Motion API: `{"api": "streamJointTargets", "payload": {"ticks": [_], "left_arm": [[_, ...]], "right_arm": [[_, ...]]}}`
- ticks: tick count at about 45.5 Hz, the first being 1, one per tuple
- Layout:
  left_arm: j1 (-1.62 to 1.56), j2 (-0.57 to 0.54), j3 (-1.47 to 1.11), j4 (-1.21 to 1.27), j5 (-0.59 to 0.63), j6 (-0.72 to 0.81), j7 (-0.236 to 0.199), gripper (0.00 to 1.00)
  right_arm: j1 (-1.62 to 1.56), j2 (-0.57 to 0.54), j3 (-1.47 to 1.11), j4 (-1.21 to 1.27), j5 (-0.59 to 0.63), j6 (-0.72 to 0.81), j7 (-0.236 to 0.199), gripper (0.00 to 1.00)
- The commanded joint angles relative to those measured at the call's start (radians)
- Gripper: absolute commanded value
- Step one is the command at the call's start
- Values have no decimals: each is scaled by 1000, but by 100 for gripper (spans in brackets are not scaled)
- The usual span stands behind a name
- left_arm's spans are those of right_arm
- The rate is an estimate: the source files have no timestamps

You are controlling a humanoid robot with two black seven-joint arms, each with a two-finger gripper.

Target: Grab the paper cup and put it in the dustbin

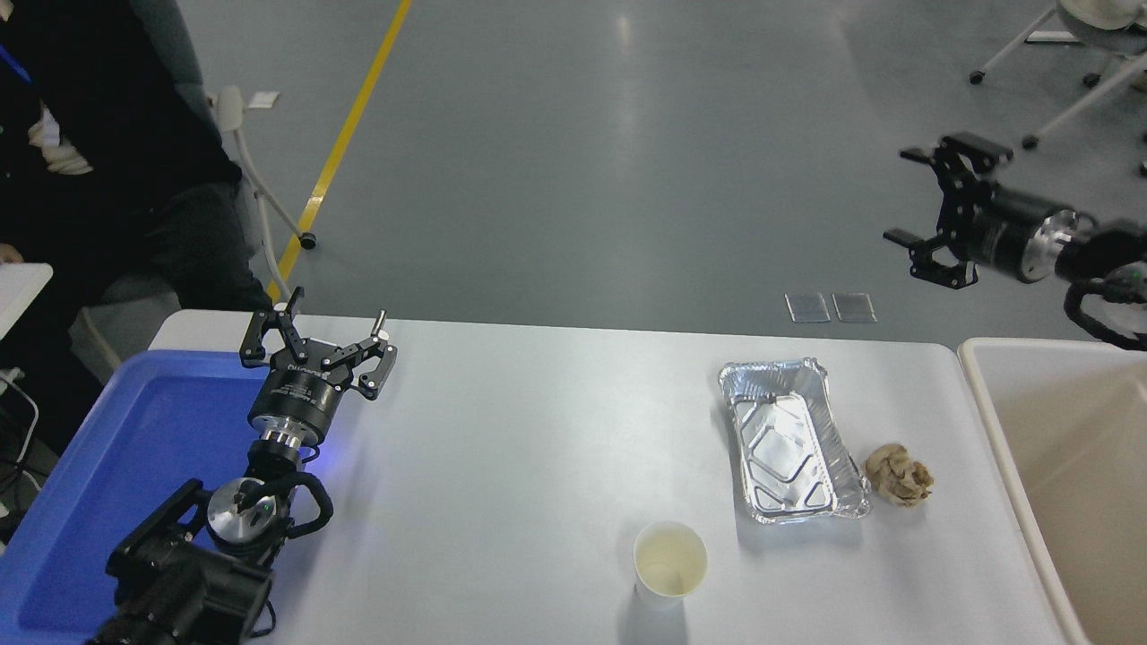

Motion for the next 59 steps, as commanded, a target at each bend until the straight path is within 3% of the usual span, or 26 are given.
{"api": "streamJointTargets", "payload": {"ticks": [1, 18, 33, 37, 44, 50, 59], "left_arm": [[0, 0, 0, 0, 0, 0, 1, 99], [0, 0, 0, 0, 0, 1, -1, 99], [0, 0, 0, 0, -2, 1, -1, 99], [0, 0, 0, 0, -2, 1, -1, 99], [0, 0, 2, 0, -2, 1, -1, 99], [0, 0, 2, 0, 0, 1, -1, 99], [0, 0, 2, -1, 0, 1, -1, 99]], "right_arm": [[356, -23, -423, 207, -135, 0, 4, 100], [639, -15, -699, 595, -237, 0, 4, 100], [787, 86, -831, 721, -247, -2, 12, 100], [831, 126, -874, 779, -240, -2, 33, 100], [854, 235, -925, 816, -181, -5, 115, 100], [857, 336, -931, 819, -100, -5, 119, 100], [813, 417, -928, 829, -92, -5, 121, 100]]}}
